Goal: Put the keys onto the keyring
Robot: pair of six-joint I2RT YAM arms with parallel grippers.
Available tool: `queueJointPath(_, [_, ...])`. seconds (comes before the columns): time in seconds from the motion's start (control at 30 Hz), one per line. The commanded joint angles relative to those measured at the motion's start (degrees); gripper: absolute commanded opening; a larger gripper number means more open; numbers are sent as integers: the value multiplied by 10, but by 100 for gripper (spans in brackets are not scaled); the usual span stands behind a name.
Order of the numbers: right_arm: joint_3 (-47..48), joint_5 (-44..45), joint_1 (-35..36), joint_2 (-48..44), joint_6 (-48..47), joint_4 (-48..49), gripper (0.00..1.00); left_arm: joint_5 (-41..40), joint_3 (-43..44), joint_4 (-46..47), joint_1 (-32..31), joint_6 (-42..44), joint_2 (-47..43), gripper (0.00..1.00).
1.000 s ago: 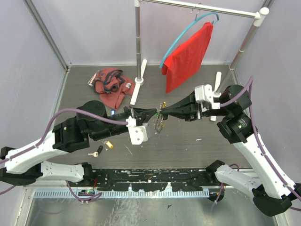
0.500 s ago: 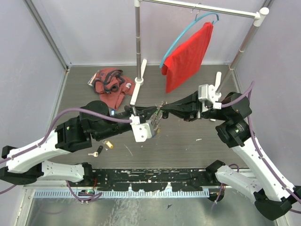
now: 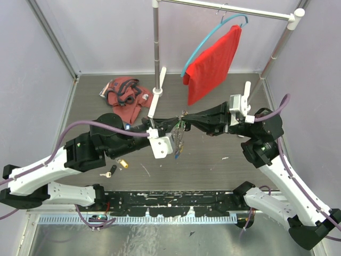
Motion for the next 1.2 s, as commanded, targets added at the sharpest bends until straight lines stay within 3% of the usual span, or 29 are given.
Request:
queueJointPath(0.0, [-5,59,-1,0,16,72,1,32,1,31,-10,-19,0,0])
queueJointPath(0.7, [-55,121,17,19,73,198,1,27,-6,82,-13,-51,10,0])
queueJointPath(1.0, [-65,126,24,14,63,206,1,27,-19,108,-13,-60,-7,28])
queueJointPath(1.17, [-58,119,23,9,32,172,1,20,-26,108,-13,-68,-28,32])
